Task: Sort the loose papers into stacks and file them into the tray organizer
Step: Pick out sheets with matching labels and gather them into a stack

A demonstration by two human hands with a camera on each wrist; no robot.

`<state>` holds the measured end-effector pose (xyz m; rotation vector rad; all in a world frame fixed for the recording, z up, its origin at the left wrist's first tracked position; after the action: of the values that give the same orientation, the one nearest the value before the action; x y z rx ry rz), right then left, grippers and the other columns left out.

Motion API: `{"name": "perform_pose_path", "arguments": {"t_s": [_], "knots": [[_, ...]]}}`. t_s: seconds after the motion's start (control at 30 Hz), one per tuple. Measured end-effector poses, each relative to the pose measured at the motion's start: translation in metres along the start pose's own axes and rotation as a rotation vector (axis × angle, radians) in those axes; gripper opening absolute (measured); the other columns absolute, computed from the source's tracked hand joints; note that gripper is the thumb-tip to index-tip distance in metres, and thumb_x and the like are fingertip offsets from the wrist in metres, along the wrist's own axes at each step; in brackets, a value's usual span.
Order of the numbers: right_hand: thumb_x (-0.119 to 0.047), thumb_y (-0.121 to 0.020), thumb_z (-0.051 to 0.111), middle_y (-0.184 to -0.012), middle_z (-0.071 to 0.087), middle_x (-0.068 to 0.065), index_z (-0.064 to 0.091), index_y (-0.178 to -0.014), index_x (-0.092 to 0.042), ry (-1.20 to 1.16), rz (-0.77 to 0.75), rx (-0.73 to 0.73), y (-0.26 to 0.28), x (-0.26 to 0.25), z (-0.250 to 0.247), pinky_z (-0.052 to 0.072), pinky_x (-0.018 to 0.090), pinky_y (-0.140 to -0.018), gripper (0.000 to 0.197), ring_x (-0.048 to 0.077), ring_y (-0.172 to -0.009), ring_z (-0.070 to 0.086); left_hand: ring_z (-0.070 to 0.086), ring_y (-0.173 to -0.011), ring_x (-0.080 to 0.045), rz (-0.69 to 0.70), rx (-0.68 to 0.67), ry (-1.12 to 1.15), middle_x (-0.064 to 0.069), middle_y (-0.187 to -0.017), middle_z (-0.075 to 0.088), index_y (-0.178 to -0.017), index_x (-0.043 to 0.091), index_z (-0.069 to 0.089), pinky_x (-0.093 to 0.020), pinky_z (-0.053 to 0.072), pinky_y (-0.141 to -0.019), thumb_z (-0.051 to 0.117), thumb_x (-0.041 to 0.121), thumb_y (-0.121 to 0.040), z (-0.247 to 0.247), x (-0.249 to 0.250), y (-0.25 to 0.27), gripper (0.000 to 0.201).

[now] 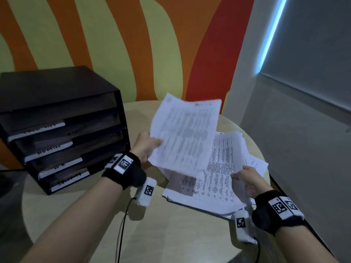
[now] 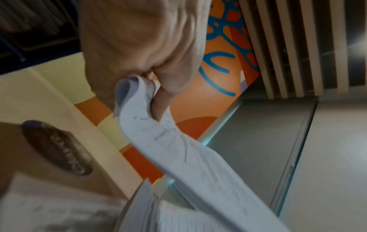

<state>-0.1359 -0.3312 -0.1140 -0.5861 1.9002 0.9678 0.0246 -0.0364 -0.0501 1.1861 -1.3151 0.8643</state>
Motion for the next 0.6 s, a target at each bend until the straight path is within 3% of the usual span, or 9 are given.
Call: {"name": "perform_pose_path", "arguments": {"t_s": [0.07, 0.17, 0.3, 0.4, 0.43, 0.47, 0.5, 0.57, 0.6], "knots": [[0.016, -0.09, 0.05, -0.109, 0.063, 0.024, 0.061, -0.105, 0.006, -0.078, -0.013, -0.039, 0.009, -0.005, 0.005, 0.046, 0.03, -0.07, 0.021, 0.031, -0.094, 0.058, 0.063, -0.088, -0.027, -0.104, -0.118, -0.119, -0.016, -0.101, 0.067, -0.113, 0.002, 0.063, -0.032, 0.05, -0.072, 0.067, 0.002, -0.083, 0.013, -0.023, 0.004, 0.03], [0.014, -0.094, 0.046, -0.107, 0.062, 0.021, 0.056, -0.113, 0.007, -0.21, -0.021, -0.111, 0.022, -0.012, 0.012, 0.046, 0.027, -0.067, 0.023, 0.027, -0.083, 0.059, 0.059, -0.085, -0.025, -0.165, -0.168, -0.193, -0.014, -0.097, 0.063, -0.099, 0.007, 0.065, -0.037, 0.046, -0.072, 0.063, 0.008, -0.072, 0.022, -0.047, 0.007, 0.027], [0.006, -0.096, 0.047, -0.106, 0.065, 0.018, 0.059, -0.112, 0.005, -0.266, -0.065, -0.133, 0.024, -0.017, 0.016, 0.048, 0.031, -0.077, 0.02, 0.03, -0.093, 0.062, 0.064, -0.099, -0.026, -0.137, -0.159, -0.16, -0.01, -0.109, 0.067, -0.113, 0.003, 0.061, -0.041, 0.052, -0.09, 0.067, -0.005, -0.08, 0.029, -0.042, 0.019, 0.035], [-0.04, -0.094, 0.057, -0.094, 0.065, 0.004, 0.063, -0.098, -0.016, -0.322, -0.069, -0.165, 0.025, -0.02, 0.022, 0.047, 0.037, -0.073, 0.026, 0.024, -0.086, 0.061, 0.062, -0.101, -0.023, -0.1, -0.128, -0.174, -0.004, -0.105, 0.065, -0.112, 0.008, 0.055, -0.035, 0.053, -0.085, 0.064, -0.012, -0.081, 0.032, -0.038, 0.025, 0.038], [-0.052, -0.09, 0.058, -0.106, 0.063, -0.002, 0.062, -0.112, -0.02, -0.347, -0.065, -0.171, 0.023, -0.021, 0.023, 0.05, 0.04, -0.086, 0.039, 0.022, -0.098, 0.06, 0.063, -0.098, -0.022, -0.077, -0.146, -0.189, -0.002, -0.101, 0.066, -0.111, 0.01, 0.057, -0.032, 0.054, -0.079, 0.061, -0.014, -0.082, 0.033, -0.035, 0.028, 0.038], [-0.05, -0.091, 0.06, -0.118, 0.059, -0.006, 0.058, -0.124, -0.023, -0.335, -0.093, -0.172, 0.024, -0.024, 0.025, 0.046, 0.045, -0.099, 0.043, 0.02, -0.11, 0.057, 0.064, -0.094, -0.018, -0.049, -0.17, -0.196, 0.0, -0.098, 0.066, -0.111, 0.01, 0.06, -0.027, 0.054, -0.072, 0.059, -0.016, -0.082, 0.035, -0.033, 0.031, 0.038], [-0.035, -0.093, 0.063, -0.125, 0.059, -0.006, 0.057, -0.126, -0.02, -0.291, -0.157, -0.168, 0.028, -0.029, 0.027, 0.044, 0.047, -0.104, 0.037, 0.021, -0.113, 0.057, 0.064, -0.089, -0.014, -0.03, -0.197, -0.204, 0.001, -0.097, 0.067, -0.11, 0.009, 0.061, -0.022, 0.053, -0.064, 0.059, -0.015, -0.083, 0.036, -0.031, 0.034, 0.036], [-0.003, -0.089, 0.063, -0.118, 0.068, 0.01, 0.063, -0.114, -0.011, -0.157, -0.267, -0.088, 0.035, -0.038, 0.027, 0.05, 0.049, -0.096, 0.025, 0.028, -0.1, 0.065, 0.065, -0.086, -0.011, 0.028, -0.235, -0.22, -0.004, -0.104, 0.07, -0.111, 0.006, 0.062, -0.019, 0.053, -0.058, 0.064, -0.011, -0.082, 0.037, -0.021, 0.038, 0.033], [0.005, -0.086, 0.06, -0.112, 0.07, 0.013, 0.064, -0.111, -0.009, -0.131, -0.308, -0.044, 0.041, -0.045, 0.026, 0.053, 0.048, -0.09, 0.029, 0.029, -0.094, 0.067, 0.067, -0.088, -0.013, 0.063, -0.245, -0.225, -0.007, -0.108, 0.07, -0.113, 0.004, 0.062, -0.022, 0.056, -0.064, 0.067, -0.009, -0.081, 0.035, -0.014, 0.039, 0.035]]}}
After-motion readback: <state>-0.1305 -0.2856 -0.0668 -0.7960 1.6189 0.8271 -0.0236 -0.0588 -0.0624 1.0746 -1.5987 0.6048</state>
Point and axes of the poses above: each hand's wrist, its own y-axis away from the middle knuckle, its own z-axis out of the palm, x = y × z, the point moved 3 cm from there along -y, towards the middle knuckle
